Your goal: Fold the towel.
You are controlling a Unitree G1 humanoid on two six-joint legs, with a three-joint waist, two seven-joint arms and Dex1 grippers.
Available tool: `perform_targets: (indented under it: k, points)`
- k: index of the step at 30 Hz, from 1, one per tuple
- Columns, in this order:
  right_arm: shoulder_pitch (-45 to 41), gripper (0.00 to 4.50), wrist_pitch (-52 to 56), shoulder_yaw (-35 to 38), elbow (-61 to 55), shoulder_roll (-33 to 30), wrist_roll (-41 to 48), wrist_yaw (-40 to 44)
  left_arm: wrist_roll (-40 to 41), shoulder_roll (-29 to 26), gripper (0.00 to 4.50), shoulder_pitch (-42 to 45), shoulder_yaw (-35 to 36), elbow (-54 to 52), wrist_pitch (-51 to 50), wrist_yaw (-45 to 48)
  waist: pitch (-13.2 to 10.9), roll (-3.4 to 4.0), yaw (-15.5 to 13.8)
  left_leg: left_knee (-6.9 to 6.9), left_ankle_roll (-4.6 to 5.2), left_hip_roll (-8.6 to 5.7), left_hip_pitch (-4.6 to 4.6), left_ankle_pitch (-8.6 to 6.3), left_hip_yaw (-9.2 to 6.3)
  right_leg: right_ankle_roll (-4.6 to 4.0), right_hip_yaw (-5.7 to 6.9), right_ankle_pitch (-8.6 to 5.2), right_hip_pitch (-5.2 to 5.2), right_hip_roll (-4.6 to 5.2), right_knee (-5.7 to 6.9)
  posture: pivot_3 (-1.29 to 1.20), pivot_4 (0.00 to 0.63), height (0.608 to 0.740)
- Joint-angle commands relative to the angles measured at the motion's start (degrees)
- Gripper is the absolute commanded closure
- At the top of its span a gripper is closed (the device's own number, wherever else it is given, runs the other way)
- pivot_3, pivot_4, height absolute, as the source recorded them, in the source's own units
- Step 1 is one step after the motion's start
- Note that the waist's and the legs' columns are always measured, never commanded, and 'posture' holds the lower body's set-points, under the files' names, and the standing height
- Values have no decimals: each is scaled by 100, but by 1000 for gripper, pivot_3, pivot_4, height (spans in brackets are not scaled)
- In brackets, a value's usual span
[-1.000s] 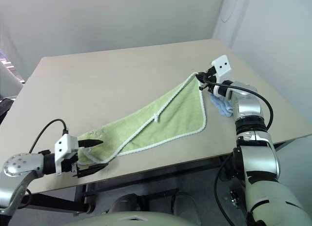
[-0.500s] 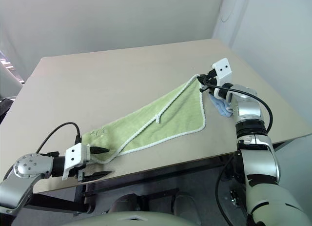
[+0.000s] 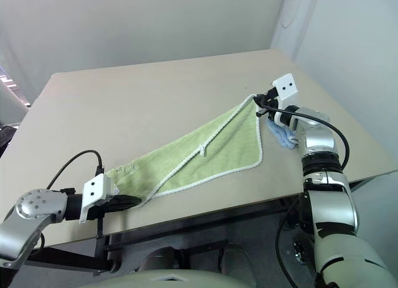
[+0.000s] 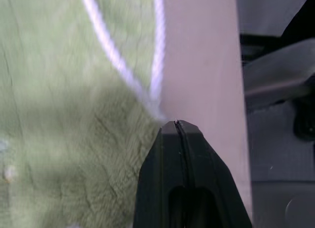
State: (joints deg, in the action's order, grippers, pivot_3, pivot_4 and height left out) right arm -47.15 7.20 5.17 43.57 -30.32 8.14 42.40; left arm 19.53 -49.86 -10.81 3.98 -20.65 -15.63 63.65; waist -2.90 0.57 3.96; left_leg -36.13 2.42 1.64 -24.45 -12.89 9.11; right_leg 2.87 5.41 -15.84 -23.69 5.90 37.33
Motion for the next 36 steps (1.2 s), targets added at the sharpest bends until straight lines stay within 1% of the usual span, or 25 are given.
perform_targets:
  k: [1, 3, 6, 11, 12, 13, 15, 22, 25, 27, 28, 29, 32, 36]
  points:
    - [-37, 4500, 27, 136, -223, -83, 89, -19, 45, -199, 4482, -14, 157, -174, -120, 28, 0, 0, 0, -1, 0, 0, 0, 0, 0, 0, 0, 0, 0, 0, 0, 0, 0, 724]
    - [-2, 4500, 13, 121, -253, -77, 81, -11, -89, -271, 4482, -93, 30, -163, 27, 92, 0, 0, 1, -2, -5, 0, 1, 3, 0, 0, 0, 0, 2, 0, 0, 0, 0, 724]
    - [23, 4500, 35, 131, -282, -71, 91, -30, -263, -213, 3885, -101, -108, -110, 47, -52, 0, 0, -3, -2, -16, -1, 0, 10, 0, 0, 0, 0, 3, 0, -1, 0, 0, 724]
    - [99, 4500, 60, 126, -362, -78, 94, -19, -425, -121, 2101, -83, -253, -195, 73, -237, 0, 0, -1, -2, -12, 1, 2, 7, 0, 0, 0, 0, 2, 0, 1, 0, 0, 724]
    - [104, 4500, 68, 128, -377, -80, 95, -20, -486, -119, 1813, -69, -279, -175, 107, -281, 0, 0, -1, -2, -12, 1, 2, 7, 0, 0, 0, 0, 2, 0, 1, 0, 0, 724]
    - [101, 4500, 71, 132, -382, -86, 94, -22, -659, -123, 1435, -17, -348, -117, 135, -393, 0, 0, -1, -1, -12, 1, 2, 7, 0, 0, 0, 0, 2, 0, 1, 0, 0, 724]
    - [85, 4500, 83, 144, -374, -97, 96, -32, -903, -140, 1435, 82, -479, -26, 157, -512, 0, 0, -12, -1, -12, 1, 1, 7, 0, 0, 1, 0, 2, 0, 1, 0, 0, 724]
    - [76, 4500, 86, 150, -381, -101, 90, -72, -980, -48, 1435, 263, -758, 101, 215, -476, 0, 0, -5, 1, -8, 1, 1, 5, 1, 0, 1, 0, 2, -1, 0, 0, 0, 724]
    - [89, 4500, 81, 154, -374, -119, 79, -90, -982, -81, 2051, 240, -853, 241, 351, -350, 0, 0, -3, 1, -13, 3, 1, 8, 1, 0, 1, 0, 1, -3, 0, 0, 0, 724]
    - [90, 4500, 68, 158, -360, -134, 71, -99, -994, -82, 2768, 203, -875, 352, 458, -280, 0, 0, -3, 0, -12, 3, 1, 7, 1, 0, 1, 0, 1, -3, 0, 0, 0, 724]
    - [91, 4500, 63, 159, -356, -141, 68, -103, -1005, -84, 3033, 180, -875, 419, 527, -254, 0, 0, -3, -1, -12, 3, 1, 7, 1, 0, 1, 0, 2, -3, 1, 0, 0, 724]
    - [90, 4500, 63, 160, -359, -148, 67, -102, -1016, -95, 3459, 156, -874, 491, 609, -225, 0, 1, -3, -1, -11, 3, 2, 7, 1, 0, 1, 0, 2, -2, 1, 0, 0, 724]
    - [81, 4500, 83, 174, -370, -170, 76, -105, -1069, -134, 4490, 70, -862, 783, 926, -159, 2, 3, 2, -1, -9, 3, 4, 5, 1, 0, 1, 0, 3, -2, 0, 0, 0, 724]
    - [65, 4500, 59, 173, -336, -177, 69, -117, -1052, -144, 4490, 3, -833, 1000, 1186, -101, 7, 11, 7, 2, -10, 7, 6, 6, 1, 0, 1, 0, 2, -4, 0, 0, 0, 724]
